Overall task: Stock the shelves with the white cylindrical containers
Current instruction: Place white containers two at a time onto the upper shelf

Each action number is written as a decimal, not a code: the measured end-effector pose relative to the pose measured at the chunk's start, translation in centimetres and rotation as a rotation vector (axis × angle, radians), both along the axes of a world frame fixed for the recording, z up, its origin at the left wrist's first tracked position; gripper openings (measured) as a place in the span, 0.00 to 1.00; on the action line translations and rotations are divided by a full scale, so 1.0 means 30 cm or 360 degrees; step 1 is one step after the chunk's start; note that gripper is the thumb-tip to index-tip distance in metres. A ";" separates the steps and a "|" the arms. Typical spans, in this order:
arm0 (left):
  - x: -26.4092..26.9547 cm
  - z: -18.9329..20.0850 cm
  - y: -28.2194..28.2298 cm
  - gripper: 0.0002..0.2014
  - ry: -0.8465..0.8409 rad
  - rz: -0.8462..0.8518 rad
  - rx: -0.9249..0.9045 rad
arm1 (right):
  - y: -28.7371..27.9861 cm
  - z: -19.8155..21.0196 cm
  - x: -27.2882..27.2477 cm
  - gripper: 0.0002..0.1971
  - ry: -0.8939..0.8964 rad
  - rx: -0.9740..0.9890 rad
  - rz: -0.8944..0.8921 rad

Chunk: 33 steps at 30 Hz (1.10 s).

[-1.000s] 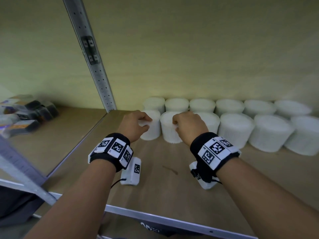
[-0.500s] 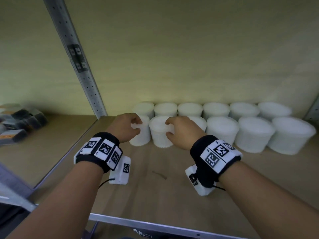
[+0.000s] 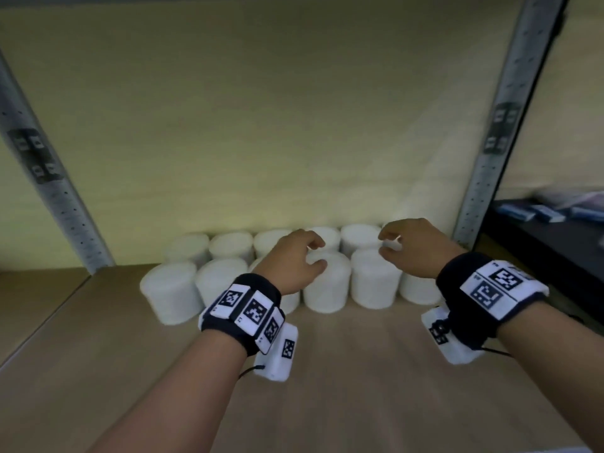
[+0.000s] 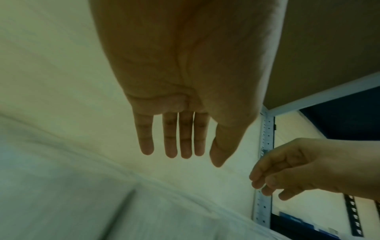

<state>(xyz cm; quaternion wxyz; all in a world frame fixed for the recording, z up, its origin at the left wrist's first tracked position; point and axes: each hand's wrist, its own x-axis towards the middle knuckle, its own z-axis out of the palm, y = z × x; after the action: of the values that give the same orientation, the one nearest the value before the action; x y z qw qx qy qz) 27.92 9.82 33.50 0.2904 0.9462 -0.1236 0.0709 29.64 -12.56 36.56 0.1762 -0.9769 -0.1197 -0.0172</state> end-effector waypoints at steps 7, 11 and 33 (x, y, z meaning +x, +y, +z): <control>0.083 -0.002 -0.226 0.22 0.0080 -0.0111 0.0035 | -0.204 -0.019 0.037 0.19 0.0088 0.0002 -0.0219; 0.125 -0.022 -0.302 0.25 0.0154 -0.0106 0.0084 | -0.241 -0.049 0.066 0.20 0.0144 -0.0017 -0.0236; 0.189 -0.075 -0.396 0.29 0.0272 0.0007 0.0507 | -0.210 -0.133 0.150 0.27 0.0232 -0.0366 -0.0212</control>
<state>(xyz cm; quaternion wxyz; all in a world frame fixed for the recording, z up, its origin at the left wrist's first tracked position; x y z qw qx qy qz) 33.61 -2.07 31.23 0.1462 0.9831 -0.1059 -0.0296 34.14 -18.86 32.57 0.0699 -0.9951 -0.0426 0.0558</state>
